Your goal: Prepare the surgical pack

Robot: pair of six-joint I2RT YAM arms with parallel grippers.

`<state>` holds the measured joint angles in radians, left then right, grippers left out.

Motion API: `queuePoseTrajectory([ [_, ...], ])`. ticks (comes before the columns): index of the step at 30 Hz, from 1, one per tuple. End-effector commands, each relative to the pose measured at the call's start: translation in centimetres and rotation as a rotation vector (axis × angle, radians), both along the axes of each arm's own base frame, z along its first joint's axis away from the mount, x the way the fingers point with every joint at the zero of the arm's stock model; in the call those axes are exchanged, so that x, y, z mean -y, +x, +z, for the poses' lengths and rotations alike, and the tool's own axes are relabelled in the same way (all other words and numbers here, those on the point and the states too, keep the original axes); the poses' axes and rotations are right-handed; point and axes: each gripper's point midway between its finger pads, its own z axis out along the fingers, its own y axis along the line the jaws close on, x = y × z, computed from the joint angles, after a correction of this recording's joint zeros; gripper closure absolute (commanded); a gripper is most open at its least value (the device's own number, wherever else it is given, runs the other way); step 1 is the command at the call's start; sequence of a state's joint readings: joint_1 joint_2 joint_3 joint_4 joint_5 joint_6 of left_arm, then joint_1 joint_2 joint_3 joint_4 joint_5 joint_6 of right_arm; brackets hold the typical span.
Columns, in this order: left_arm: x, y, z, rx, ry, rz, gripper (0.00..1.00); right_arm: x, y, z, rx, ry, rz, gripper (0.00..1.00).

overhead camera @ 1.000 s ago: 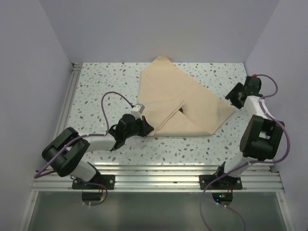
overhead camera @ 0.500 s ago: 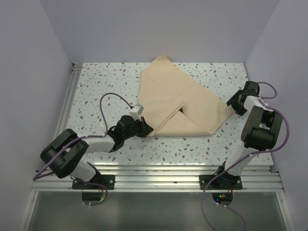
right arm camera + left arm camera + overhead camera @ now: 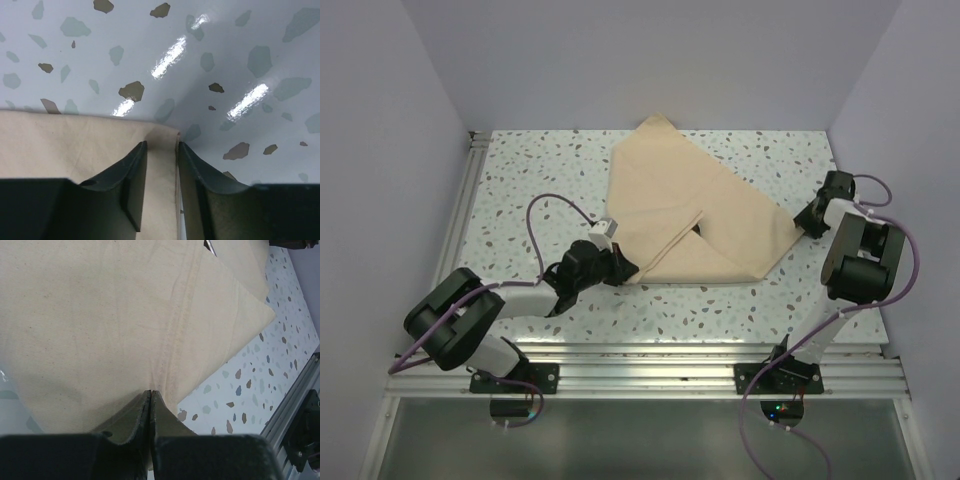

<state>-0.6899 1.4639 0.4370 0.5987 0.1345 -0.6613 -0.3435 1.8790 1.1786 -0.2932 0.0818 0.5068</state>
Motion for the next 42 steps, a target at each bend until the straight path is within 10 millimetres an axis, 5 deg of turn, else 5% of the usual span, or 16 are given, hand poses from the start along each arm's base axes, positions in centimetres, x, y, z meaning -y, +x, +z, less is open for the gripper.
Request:
queuePoseTrajectory([
  [1,0.1,-0.6,-0.1,0.001,-0.008,-0.016,0.95,0.6,1.0,-0.6,0.019,-0.003,-0.029,0.68],
  [7,0.0,-0.4,-0.1,0.007,0.002,-0.008,0.95,0.0,1.6,-0.5,0.048,0.029,-0.011,0.94],
  [15,0.0,-0.2,-0.2,0.005,0.011,-0.004,0.96,-1.5,2.3,3.3,0.181,0.060,0.038,1.00],
  [21,0.1,-0.1,-0.2,0.005,0.011,-0.005,0.96,-6.1,3.0,6.9,0.278,0.098,0.162,1.00],
  [24,0.2,-0.1,-0.4,-0.004,0.015,-0.006,0.96,-8.7,3.1,10.3,0.336,0.062,0.230,1.00],
  [31,0.0,0.2,-0.2,0.003,0.031,0.003,0.96,-17.4,2.2,17.4,0.432,0.032,0.429,1.00],
  [42,-0.3,0.4,-0.6,-0.002,0.055,0.014,0.99,-26.9,1.4,21.7,0.484,0.013,0.630,1.00],
])
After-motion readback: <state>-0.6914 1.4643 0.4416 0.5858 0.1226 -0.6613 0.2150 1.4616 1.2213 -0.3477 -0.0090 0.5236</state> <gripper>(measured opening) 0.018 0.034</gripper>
